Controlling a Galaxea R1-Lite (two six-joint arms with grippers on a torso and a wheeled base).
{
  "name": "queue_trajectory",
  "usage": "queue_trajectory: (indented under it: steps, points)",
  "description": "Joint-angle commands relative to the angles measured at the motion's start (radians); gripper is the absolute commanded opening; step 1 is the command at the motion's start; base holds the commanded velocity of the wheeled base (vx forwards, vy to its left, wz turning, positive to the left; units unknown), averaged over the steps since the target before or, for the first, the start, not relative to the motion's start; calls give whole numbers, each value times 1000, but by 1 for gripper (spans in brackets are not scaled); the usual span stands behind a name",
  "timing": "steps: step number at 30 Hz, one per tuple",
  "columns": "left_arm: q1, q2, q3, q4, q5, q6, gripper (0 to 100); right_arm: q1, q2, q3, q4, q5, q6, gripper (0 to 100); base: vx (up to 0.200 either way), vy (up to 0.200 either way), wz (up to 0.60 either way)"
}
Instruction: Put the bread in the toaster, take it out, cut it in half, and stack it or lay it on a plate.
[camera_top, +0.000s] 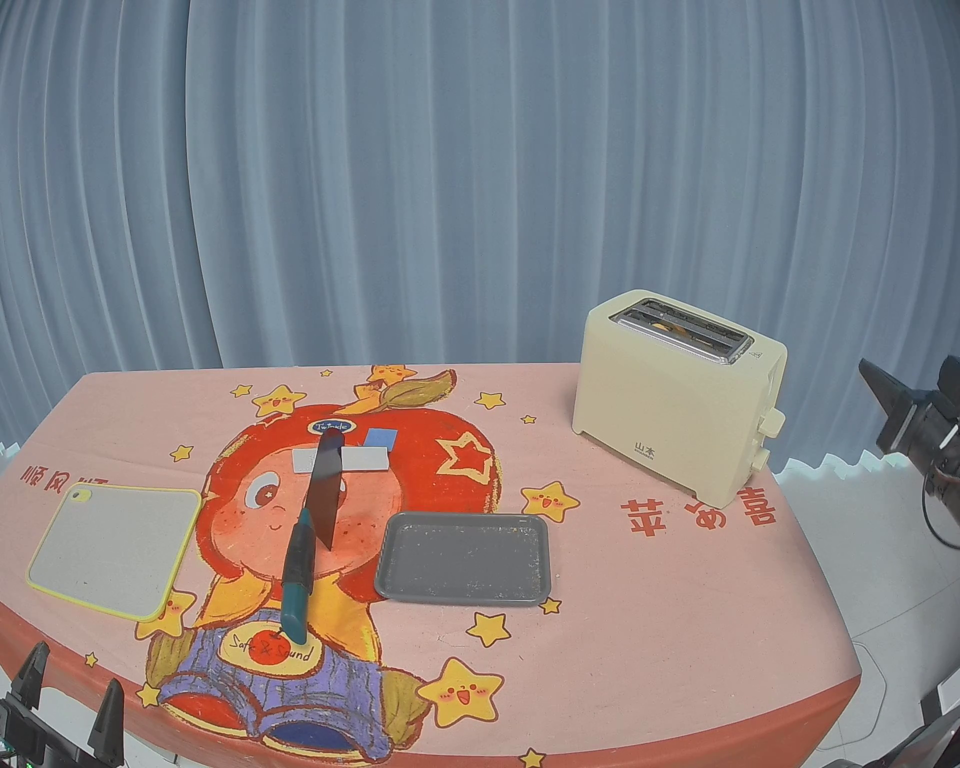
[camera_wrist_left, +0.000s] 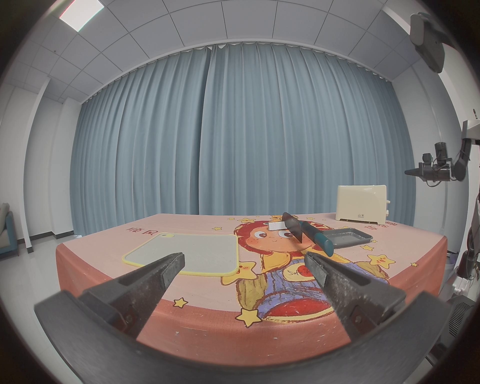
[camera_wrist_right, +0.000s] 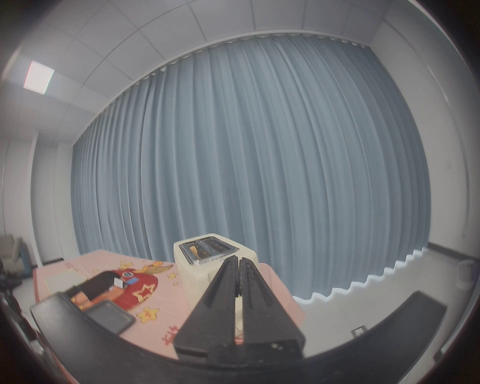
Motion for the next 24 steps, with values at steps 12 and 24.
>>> queue_trajectory:
  steps: [12,24]
  points:
    - [0,2,18,0,0,0,100,-136,-155,168,-57,110,-161,0,0,0,0]
    - [0,2,18,0,0,0,100,-134,-181,251,-56,208,-254,0,0,0,0]
